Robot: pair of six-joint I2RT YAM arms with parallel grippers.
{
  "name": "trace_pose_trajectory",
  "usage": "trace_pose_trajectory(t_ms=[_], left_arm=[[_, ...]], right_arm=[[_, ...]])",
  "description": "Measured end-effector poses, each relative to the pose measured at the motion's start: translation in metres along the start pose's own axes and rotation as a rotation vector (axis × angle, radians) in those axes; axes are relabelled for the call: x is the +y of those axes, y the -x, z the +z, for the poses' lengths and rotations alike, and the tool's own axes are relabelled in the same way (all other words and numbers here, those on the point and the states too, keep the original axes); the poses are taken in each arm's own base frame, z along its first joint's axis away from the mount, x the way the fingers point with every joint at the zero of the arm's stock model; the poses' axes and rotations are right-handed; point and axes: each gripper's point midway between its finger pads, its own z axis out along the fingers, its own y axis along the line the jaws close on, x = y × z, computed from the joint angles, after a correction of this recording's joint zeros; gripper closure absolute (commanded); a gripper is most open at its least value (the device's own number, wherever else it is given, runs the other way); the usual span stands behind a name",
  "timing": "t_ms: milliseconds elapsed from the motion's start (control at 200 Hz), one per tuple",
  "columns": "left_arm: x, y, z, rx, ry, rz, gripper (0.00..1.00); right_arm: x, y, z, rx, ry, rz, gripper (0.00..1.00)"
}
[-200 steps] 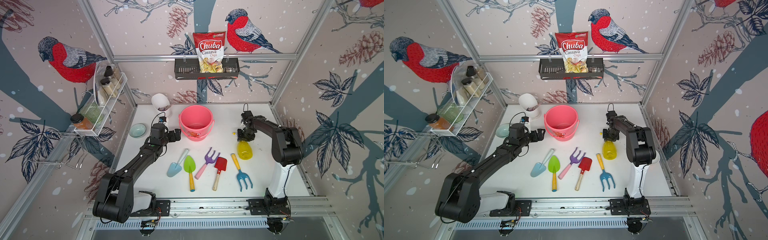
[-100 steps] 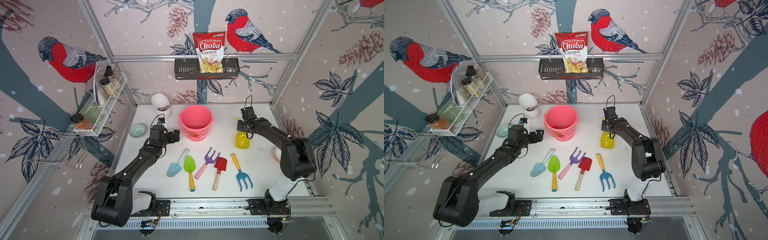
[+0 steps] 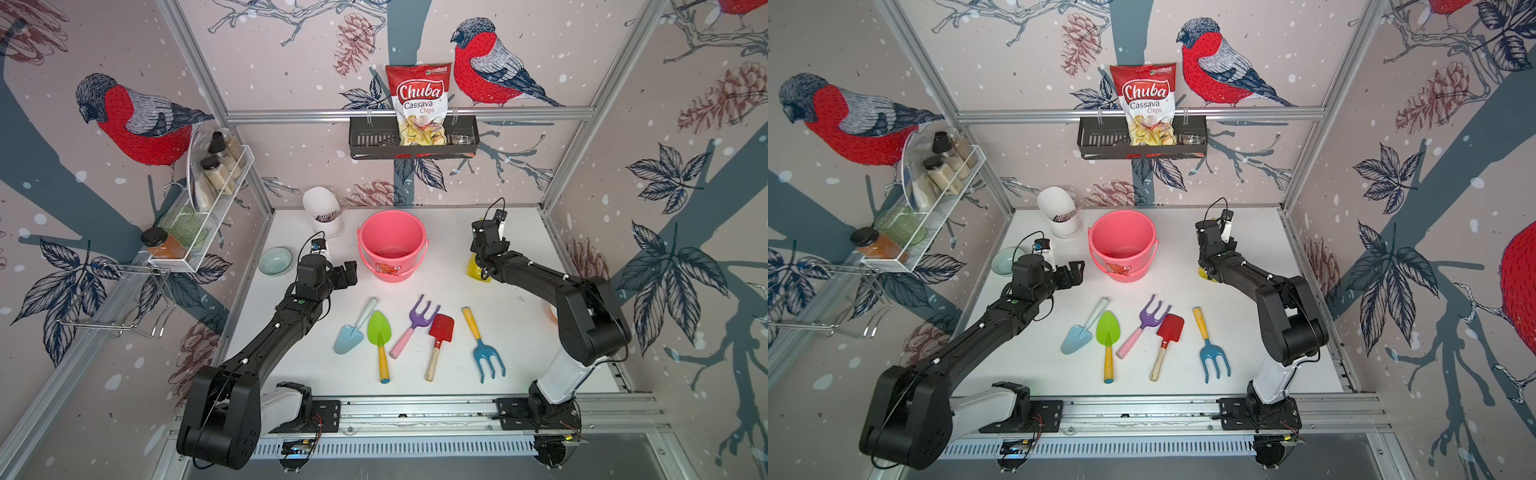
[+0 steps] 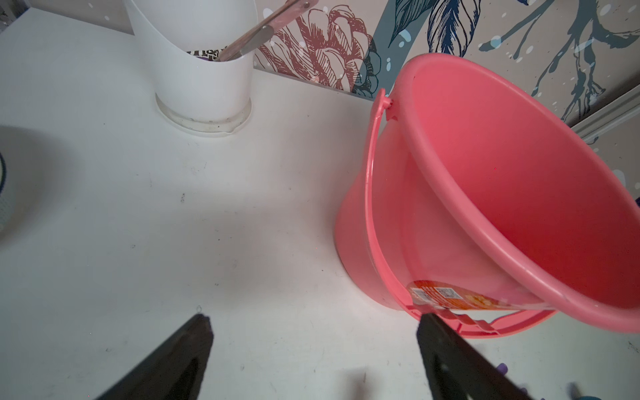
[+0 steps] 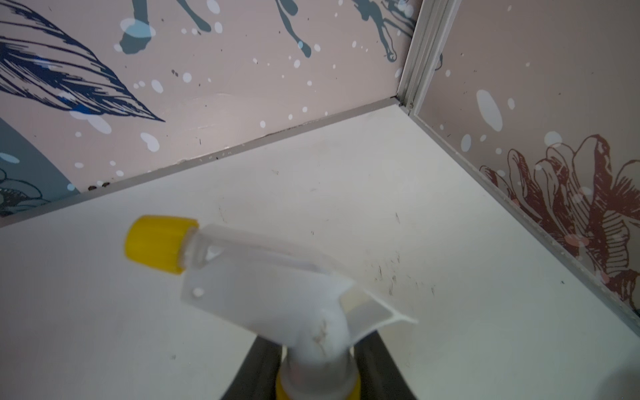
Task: Organize the gardening tools
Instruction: Adjust the gardening tool at the center of the board.
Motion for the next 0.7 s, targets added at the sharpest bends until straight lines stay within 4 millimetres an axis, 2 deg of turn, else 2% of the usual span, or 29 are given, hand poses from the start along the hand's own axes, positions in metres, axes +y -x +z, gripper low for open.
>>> trace_pose_trajectory(t_ms=[270,580,700], left_arm=[[0.000,0.001,-0.003,-0.010,0.001,0.000,0.04],[0.002,0.005,-0.004,-0.038,0.008,0.000,0.04],[0.002,0.006,-0.005,-0.049,0.010,0.000,0.04]], right_arm=[[0.010,0.010,0.020,-0.164,-0.127,-0.005,0.89],[0.002,0.026,0.042,-0.299,-0.280,-0.019,0.88],[0.005,0.030,0.053,-0.337,-0.312,-0.033,0.88]])
